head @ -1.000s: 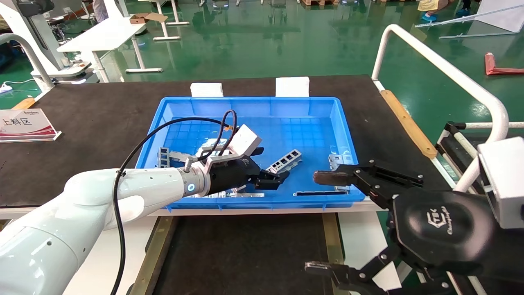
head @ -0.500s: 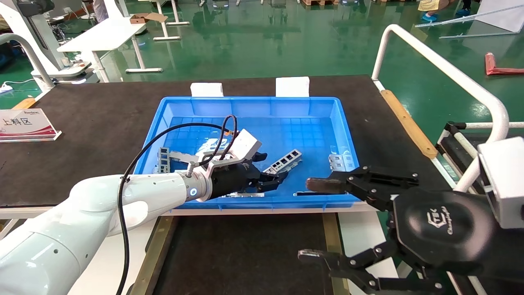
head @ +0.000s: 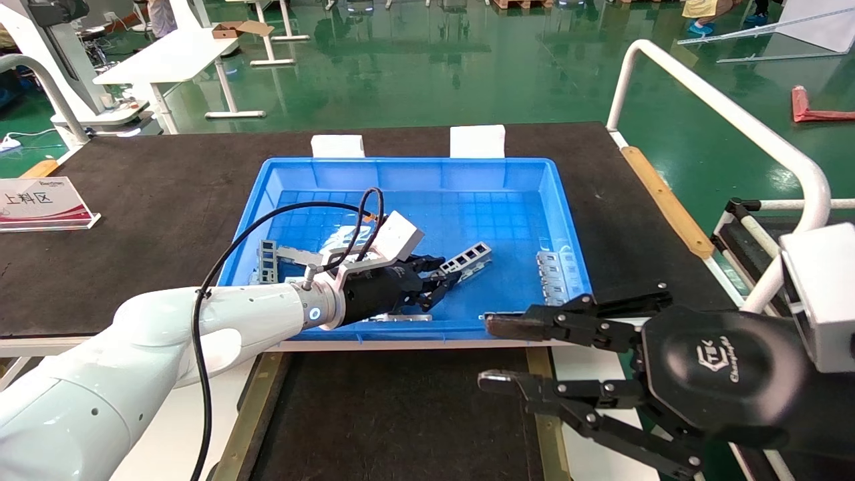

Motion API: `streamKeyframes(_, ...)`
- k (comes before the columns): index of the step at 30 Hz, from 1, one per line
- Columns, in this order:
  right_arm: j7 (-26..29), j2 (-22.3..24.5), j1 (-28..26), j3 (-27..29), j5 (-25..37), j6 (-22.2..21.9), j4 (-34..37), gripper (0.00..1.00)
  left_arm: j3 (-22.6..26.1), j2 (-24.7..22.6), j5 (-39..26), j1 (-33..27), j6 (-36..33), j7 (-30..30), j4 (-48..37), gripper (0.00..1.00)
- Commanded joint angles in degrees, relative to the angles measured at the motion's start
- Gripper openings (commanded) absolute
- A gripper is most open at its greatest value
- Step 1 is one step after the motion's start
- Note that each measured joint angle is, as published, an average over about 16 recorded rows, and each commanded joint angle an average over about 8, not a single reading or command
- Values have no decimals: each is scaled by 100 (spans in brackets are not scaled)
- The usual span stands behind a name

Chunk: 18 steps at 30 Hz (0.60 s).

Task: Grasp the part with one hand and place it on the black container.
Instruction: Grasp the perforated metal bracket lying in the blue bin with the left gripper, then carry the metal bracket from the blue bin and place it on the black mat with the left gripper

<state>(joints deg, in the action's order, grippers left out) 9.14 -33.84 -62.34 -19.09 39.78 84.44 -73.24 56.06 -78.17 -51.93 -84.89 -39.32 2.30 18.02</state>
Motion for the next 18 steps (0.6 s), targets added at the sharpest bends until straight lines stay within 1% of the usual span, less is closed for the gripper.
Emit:
streamKeyframes(1, 0, 0, 0, 0, 0, 0, 0, 0, 41, 0, 71, 4, 3, -7, -1, 0)
streamKeyframes(12, -1, 1, 0, -2, -1, -1, 0, 0, 121, 34, 527, -140, -145, 180, 55, 0)
streamKeyframes(15, -1, 1, -1, -2, -2, -1, 0, 0, 82, 75, 668, -223, -328, 304, 44, 0)
streamKeyframes(18, -1, 1, -1, -3, -2, -1, 0, 0, 6, 158, 831, -289, -712, 468, 35, 0)
